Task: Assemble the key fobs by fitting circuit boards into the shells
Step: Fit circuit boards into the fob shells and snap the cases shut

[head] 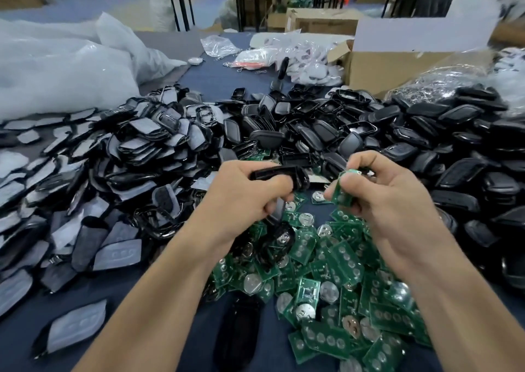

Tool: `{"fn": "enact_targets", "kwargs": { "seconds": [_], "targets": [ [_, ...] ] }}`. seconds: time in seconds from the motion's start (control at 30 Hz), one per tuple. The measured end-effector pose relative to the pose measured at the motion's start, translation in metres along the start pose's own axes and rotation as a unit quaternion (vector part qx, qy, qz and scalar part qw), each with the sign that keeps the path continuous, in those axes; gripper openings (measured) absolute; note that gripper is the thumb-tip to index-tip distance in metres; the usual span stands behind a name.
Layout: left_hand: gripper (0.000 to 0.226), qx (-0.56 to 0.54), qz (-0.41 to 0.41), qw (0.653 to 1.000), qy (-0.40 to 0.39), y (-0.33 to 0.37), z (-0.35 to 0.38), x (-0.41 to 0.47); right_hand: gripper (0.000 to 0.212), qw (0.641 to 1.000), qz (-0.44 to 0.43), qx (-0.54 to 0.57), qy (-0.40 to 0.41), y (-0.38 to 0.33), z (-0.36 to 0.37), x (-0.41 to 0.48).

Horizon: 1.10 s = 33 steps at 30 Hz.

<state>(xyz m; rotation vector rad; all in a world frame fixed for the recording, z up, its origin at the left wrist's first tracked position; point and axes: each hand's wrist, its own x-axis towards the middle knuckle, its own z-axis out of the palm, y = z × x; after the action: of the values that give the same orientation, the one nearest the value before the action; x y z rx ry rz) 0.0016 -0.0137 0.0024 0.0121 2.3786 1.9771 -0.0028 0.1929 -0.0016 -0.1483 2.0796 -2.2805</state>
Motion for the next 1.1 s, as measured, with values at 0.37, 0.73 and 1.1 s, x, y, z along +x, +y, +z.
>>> {"fn": "enact_targets", "kwargs": {
  "seconds": [0.37,0.73,1.1],
  "targets": [
    [0.025,0.125,0.005,0.992,-0.026,-0.005,0.006,-0.001,0.011,0.982,-0.145,-0.123,0.017,0.009,0.021,-0.006],
    [0.023,-0.041,0.034,0.993,-0.108,-0.007,0.011,-0.001,0.011,0.993,-0.002,0.062,0.096,0.016,0.021,-0.005],
    [0.029,0.137,0.080,0.986,0.057,-0.017,0.027,0.001,0.021,0.978,-0.132,-0.100,0.126,0.010,0.004,-0.005]
  ]
}}
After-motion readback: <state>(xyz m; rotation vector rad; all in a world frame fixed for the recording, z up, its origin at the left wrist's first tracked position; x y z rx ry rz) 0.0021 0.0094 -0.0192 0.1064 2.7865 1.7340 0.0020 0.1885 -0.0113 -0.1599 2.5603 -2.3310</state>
